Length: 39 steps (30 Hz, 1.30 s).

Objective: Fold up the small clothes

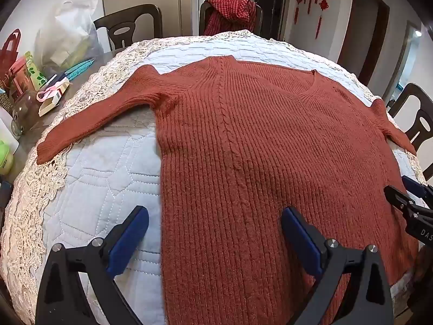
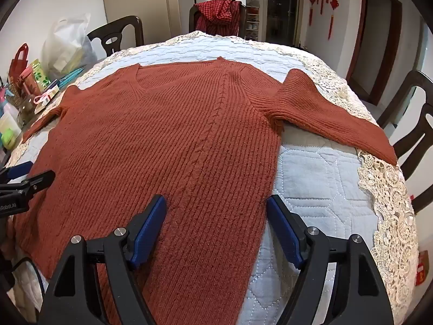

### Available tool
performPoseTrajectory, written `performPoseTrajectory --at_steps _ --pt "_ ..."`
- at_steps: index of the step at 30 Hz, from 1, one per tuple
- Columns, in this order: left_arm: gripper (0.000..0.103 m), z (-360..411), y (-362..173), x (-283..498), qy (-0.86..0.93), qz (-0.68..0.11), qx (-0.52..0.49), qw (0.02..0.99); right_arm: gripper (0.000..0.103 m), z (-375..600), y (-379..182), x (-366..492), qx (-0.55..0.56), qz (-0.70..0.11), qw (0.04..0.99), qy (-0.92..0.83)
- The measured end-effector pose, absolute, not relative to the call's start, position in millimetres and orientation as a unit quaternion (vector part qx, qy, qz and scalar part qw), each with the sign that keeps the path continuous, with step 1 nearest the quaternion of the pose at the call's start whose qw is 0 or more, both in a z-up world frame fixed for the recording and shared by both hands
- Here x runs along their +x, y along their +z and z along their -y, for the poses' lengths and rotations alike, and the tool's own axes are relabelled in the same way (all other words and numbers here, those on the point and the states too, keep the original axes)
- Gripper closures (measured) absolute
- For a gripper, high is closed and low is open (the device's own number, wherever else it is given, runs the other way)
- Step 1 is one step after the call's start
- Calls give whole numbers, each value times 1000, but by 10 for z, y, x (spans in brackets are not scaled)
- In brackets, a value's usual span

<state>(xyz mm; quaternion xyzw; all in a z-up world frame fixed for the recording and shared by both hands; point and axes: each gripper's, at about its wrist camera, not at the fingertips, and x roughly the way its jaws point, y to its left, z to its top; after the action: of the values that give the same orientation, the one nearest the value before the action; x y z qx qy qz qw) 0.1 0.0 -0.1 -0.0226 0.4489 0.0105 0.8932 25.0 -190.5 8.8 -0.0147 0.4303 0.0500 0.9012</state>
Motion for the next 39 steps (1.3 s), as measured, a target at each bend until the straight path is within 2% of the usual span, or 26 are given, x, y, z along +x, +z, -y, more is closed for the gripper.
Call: performPoseTrajectory --at_steps 39 --pt "0 5 -39 14 12 -451 -19 892 26 1906 76 249 -11 -432 901 51"
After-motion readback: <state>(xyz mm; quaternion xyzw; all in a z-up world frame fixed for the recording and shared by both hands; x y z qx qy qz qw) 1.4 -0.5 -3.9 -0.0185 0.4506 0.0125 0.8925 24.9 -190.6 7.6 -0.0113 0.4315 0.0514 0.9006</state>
